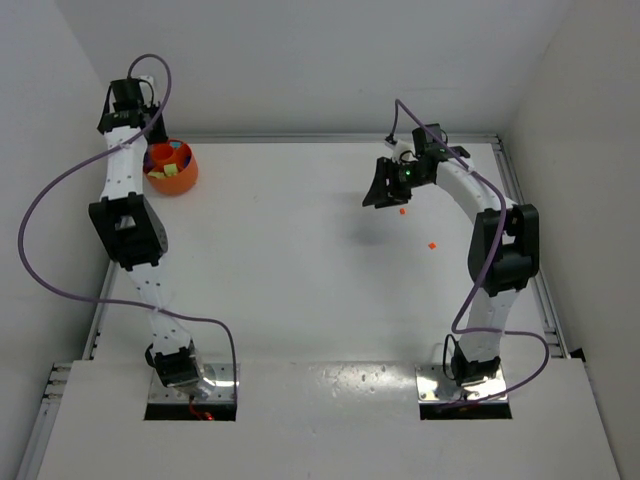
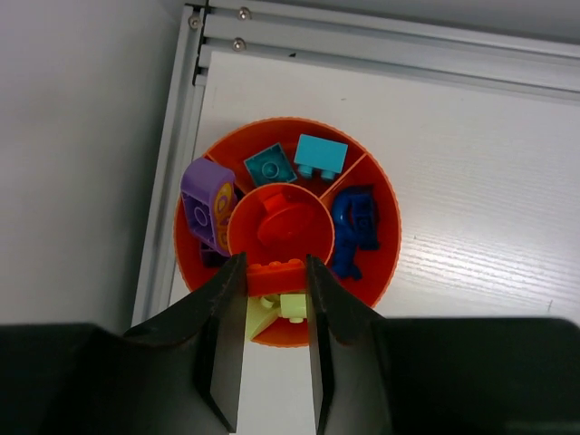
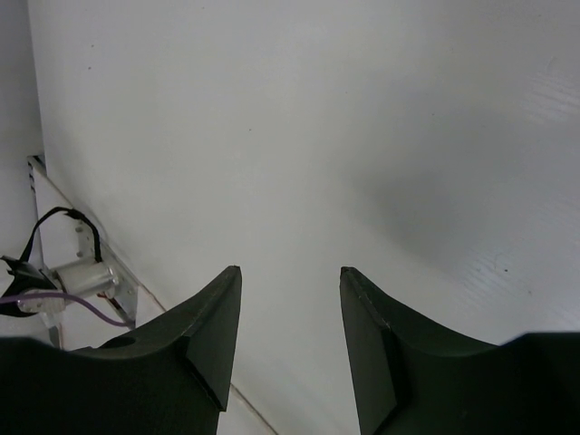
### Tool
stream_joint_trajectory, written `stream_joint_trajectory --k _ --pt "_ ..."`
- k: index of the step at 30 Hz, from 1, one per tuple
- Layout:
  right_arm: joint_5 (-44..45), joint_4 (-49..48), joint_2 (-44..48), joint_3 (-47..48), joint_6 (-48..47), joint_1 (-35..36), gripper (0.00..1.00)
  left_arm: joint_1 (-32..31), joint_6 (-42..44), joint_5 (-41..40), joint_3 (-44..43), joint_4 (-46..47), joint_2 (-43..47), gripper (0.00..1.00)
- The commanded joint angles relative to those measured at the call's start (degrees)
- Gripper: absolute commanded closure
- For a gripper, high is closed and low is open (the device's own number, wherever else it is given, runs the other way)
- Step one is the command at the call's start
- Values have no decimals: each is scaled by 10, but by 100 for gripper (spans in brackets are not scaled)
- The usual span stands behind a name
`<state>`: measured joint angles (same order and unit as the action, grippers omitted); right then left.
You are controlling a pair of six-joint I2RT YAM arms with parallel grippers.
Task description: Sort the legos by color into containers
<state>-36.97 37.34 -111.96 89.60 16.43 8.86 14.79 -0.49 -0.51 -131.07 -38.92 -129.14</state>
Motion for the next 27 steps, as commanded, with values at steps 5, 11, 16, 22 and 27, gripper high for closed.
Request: stream_joint_trajectory --k 5,11,16,22,27 --pt "3 -10 8 5 -10 -1 52 7 2 -12 -22 22 -19 85" --pt "3 -10 8 5 -10 -1 52 7 2 -12 -27 28 -30 81" --pt "3 -10 3 5 -10 -1 52 7 2 -18 -27 33 -47 77" --pt "3 -10 3 5 -10 -1 52 12 2 -18 -27 38 -52 63" --pt "3 -10 3 0 -10 -1 52 12 2 -18 -22 38 -47 38"
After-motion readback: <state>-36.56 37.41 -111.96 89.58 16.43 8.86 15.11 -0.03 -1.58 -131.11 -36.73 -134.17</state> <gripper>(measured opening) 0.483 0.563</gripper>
